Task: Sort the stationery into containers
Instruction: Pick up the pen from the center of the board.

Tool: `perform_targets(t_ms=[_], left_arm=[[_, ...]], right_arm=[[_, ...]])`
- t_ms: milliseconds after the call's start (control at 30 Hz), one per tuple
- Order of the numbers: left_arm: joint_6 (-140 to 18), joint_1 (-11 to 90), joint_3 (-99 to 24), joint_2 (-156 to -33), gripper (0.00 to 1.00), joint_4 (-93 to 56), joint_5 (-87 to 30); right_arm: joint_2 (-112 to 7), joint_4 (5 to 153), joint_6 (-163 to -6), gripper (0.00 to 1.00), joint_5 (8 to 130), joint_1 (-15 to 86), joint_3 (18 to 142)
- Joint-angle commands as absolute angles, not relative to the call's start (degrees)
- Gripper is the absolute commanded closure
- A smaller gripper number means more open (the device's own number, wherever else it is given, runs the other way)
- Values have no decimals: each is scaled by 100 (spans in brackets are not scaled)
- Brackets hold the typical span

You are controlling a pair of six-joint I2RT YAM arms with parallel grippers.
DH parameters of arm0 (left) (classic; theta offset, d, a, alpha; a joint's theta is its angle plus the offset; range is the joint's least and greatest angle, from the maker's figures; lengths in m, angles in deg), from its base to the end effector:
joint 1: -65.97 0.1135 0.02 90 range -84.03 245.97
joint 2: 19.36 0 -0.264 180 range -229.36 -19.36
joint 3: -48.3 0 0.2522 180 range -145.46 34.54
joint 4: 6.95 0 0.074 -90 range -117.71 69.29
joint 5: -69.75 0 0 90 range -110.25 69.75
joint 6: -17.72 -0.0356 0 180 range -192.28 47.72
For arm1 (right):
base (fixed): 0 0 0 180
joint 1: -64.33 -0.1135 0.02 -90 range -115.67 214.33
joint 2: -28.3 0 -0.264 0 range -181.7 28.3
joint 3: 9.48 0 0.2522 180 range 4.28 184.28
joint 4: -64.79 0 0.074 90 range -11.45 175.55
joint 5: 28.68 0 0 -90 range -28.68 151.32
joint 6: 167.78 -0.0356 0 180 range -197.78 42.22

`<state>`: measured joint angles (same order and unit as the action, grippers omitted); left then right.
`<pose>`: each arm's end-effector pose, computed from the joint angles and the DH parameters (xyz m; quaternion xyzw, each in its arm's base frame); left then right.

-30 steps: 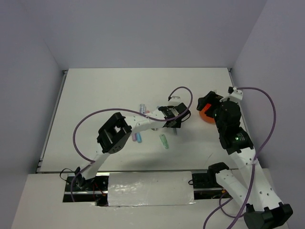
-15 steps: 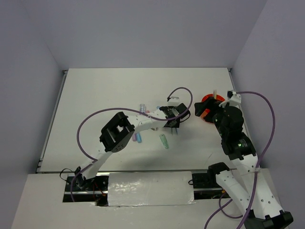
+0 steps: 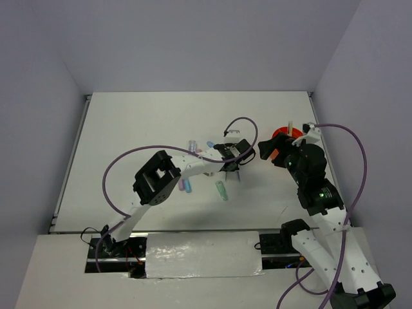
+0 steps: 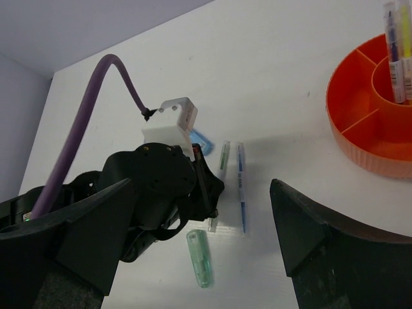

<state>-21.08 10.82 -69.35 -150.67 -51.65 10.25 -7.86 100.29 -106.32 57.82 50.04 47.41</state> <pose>0.2973 -0.3953 0.1631 -0.0397 0.9302 -0.0589 0.3602 0.1446 0.0346 0.3306 0.1167 0.7833 0.2002 0.5768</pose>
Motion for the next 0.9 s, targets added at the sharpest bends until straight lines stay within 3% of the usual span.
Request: perform_targets(t_ms=[0, 200, 333, 633, 867], left_arm=[[-2078, 1131, -6478, -14909, 87, -5297, 805], [-2148, 1131, -6082, -14418, 100, -5252, 805], [-2411, 1131, -5619, -13550, 100, -4815, 753], [-3535, 1113, -3070, -11115, 100, -1293, -565], [-3774, 1104, -2119, -10410, 100, 194, -1638]], right_arm=[[-826, 9780, -10714, 8, 6026, 4965, 4647], [-984, 9412, -10898, 9, 6404, 4939, 4401], [-1440, 8876, -11012, 10, 6991, 4860, 4172], [-2285, 7882, -11619, 13, 7082, 4394, 4040], [-2732, 7372, -11514, 18, 7038, 3814, 4294]])
